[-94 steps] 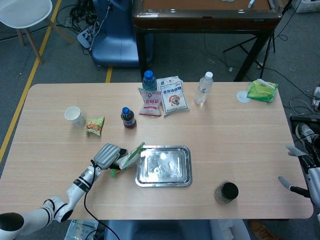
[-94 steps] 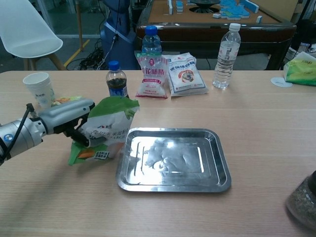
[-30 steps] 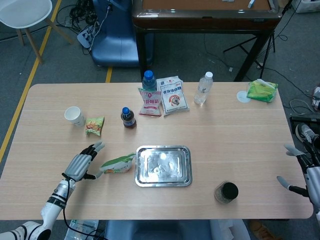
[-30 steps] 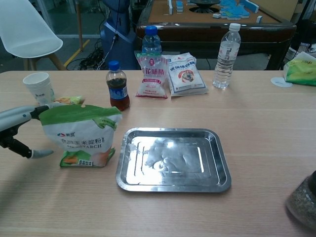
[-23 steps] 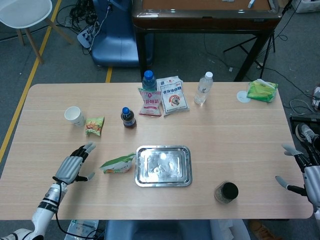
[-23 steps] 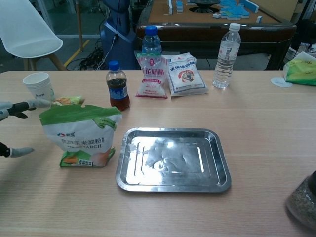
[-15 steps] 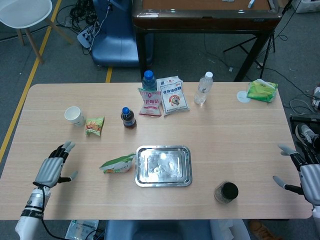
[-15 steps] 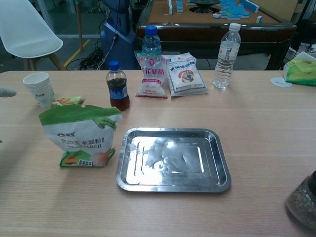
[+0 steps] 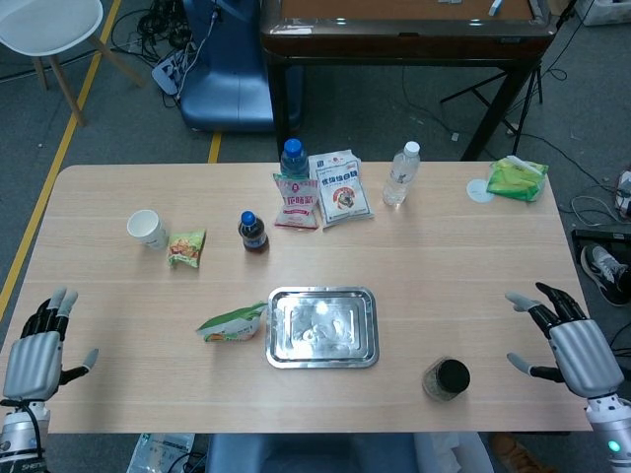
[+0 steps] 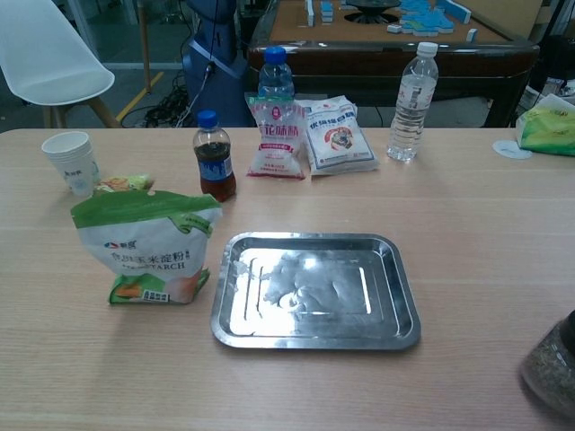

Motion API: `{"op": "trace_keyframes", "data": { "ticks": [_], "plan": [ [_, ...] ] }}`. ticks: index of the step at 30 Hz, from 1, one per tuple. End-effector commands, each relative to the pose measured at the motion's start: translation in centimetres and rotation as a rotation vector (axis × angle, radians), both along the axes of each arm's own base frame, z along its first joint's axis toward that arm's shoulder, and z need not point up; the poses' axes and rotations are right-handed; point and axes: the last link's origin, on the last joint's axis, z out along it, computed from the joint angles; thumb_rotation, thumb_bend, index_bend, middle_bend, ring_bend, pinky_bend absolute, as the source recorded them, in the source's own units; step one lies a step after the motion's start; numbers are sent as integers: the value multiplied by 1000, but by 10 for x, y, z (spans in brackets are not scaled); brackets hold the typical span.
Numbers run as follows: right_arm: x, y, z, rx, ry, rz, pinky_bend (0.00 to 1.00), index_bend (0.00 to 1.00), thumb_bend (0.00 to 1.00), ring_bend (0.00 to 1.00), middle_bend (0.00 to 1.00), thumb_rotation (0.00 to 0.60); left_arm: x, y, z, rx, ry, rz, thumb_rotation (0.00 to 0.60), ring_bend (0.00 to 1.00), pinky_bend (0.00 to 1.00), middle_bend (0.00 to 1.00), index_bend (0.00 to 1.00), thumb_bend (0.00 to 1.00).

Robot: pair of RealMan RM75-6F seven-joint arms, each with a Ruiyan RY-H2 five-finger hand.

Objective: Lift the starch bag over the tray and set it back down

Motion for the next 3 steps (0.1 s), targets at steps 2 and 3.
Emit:
{"op": "trace_keyframes", "data": {
  "ticks": [2,3],
  "plan": [
    [3,-1,-5,14,-3,19,127,221,136,99,347,600,5,-14,5,24,1,-2,600,0,96,0,0,246],
    [3,-1,-6,16,-3,22,127,221,136,98,348,600,7,-16,6,34,-2,-6,600,0,96,0,0,246]
  ]
}}
